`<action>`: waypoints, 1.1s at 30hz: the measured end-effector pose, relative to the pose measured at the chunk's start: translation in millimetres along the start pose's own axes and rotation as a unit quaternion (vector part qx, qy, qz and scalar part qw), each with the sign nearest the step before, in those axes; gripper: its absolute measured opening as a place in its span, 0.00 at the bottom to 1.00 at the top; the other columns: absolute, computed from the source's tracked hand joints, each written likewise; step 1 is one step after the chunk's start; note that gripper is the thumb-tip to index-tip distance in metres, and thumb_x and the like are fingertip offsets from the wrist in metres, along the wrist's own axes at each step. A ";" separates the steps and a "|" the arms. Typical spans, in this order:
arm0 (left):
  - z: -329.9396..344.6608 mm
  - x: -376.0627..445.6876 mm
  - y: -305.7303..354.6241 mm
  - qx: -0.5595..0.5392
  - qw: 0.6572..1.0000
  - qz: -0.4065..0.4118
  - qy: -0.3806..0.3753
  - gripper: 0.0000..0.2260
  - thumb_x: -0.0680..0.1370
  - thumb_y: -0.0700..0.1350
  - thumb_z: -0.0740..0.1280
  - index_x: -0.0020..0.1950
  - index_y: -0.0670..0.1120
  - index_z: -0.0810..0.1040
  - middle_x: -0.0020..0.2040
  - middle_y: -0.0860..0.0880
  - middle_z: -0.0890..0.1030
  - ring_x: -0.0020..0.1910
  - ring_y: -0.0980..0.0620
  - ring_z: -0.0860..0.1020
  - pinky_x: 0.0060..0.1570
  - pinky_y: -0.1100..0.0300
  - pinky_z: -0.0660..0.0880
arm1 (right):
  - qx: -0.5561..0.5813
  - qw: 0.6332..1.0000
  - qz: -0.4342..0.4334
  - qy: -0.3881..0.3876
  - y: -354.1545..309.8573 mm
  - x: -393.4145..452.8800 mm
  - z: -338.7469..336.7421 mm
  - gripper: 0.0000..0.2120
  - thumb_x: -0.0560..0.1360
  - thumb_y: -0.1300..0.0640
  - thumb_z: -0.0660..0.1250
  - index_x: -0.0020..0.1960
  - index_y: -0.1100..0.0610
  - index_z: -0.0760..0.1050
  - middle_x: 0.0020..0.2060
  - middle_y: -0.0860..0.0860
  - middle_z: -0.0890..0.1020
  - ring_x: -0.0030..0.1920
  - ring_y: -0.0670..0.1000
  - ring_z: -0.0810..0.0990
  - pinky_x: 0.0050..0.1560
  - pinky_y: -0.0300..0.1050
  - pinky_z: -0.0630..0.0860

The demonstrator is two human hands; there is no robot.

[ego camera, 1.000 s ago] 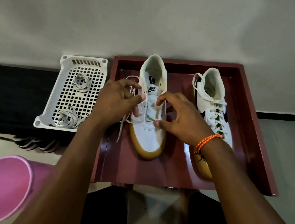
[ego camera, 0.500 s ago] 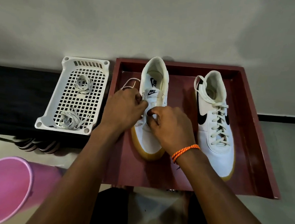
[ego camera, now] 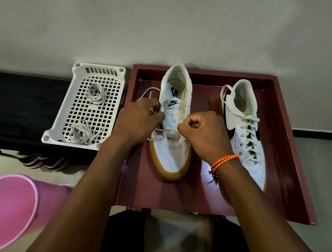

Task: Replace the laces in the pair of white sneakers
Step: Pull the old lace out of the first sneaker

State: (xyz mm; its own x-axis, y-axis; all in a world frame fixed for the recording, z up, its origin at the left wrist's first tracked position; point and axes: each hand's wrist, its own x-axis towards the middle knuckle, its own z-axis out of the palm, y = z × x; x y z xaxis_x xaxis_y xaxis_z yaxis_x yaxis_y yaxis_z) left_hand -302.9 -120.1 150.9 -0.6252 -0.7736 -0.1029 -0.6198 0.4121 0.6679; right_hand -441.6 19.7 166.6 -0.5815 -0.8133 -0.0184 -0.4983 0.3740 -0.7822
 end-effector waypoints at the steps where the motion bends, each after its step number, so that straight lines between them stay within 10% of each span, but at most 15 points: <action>1: 0.0 0.0 0.0 -0.007 1.000 -0.001 0.002 0.08 0.73 0.56 0.64 0.43 0.53 0.78 0.32 0.53 0.78 0.36 0.46 0.77 0.39 0.51 0.72 | -0.029 0.999 -0.009 0.016 -0.8 -1.4 0.8 0.09 0.68 0.49 0.68 0.34 0.53 0.80 0.22 0.46 0.76 0.25 0.46 0.74 0.31 0.43 0.71; 7: -2.4 0.9 1.6 -0.045 0.999 -0.011 -0.009 0.07 0.73 0.55 0.66 0.42 0.53 0.80 0.36 0.51 0.83 0.38 0.46 0.82 0.43 0.47 0.79 | -0.221 0.965 -0.135 0.038 -17.3 -17.5 15.2 0.14 0.79 0.46 0.63 0.57 0.46 0.85 0.39 0.53 0.85 0.40 0.60 0.83 0.36 0.49 0.77; 11: -1.9 1.7 -0.4 -0.058 0.998 -0.009 -0.014 0.06 0.75 0.52 0.68 0.40 0.53 0.78 0.31 0.53 0.80 0.33 0.50 0.78 0.40 0.50 0.76 | -0.271 0.955 -0.116 -0.031 -12.6 -17.5 24.1 0.12 0.82 0.48 0.61 0.51 0.49 0.82 0.41 0.54 0.82 0.43 0.61 0.81 0.36 0.49 0.65; 18: -7.0 -0.4 0.6 -0.056 0.998 -0.017 -0.021 0.06 0.75 0.54 0.68 0.43 0.54 0.81 0.37 0.52 0.84 0.39 0.46 0.83 0.48 0.40 0.81 | -0.053 0.996 -0.043 0.055 -12.0 -4.2 5.0 0.12 0.69 0.47 0.66 0.30 0.51 0.75 0.22 0.44 0.74 0.26 0.47 0.74 0.31 0.47 0.74; 24: -6.0 0.3 2.2 -0.062 0.998 -0.016 -0.023 0.07 0.74 0.55 0.67 0.44 0.53 0.82 0.39 0.50 0.85 0.40 0.46 0.84 0.47 0.41 0.81 | -0.135 0.984 -0.103 0.046 -13.5 -13.8 19.7 0.15 0.76 0.46 0.63 0.56 0.46 0.85 0.32 0.50 0.81 0.36 0.56 0.81 0.36 0.49 0.77; 28: -6.8 -0.6 2.7 -0.069 0.997 -0.014 -0.024 0.06 0.75 0.53 0.68 0.43 0.52 0.81 0.38 0.49 0.84 0.37 0.46 0.82 0.45 0.41 0.82 | -0.253 0.961 -0.108 -0.015 -3.0 -11.8 34.4 0.13 0.81 0.48 0.60 0.50 0.49 0.83 0.39 0.52 0.83 0.41 0.58 0.81 0.34 0.47 0.66; 33: -8.8 -1.8 3.1 -0.063 0.998 -0.013 -0.020 0.05 0.77 0.51 0.69 0.44 0.51 0.81 0.37 0.50 0.83 0.39 0.46 0.83 0.48 0.39 0.81 | -0.081 0.995 -0.055 0.004 -5.1 -5.0 19.5 0.13 0.71 0.47 0.63 0.39 0.53 0.82 0.28 0.48 0.80 0.31 0.50 0.79 0.33 0.51 0.78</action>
State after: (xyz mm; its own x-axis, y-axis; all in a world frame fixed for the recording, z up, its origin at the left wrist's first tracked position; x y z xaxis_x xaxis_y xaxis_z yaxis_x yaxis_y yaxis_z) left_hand -299.5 -121.7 159.7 -0.6302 -0.7620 -0.1489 -0.5731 0.3272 0.7513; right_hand -423.6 13.2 158.6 -0.5213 -0.8507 0.0673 -0.6570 0.3497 -0.6679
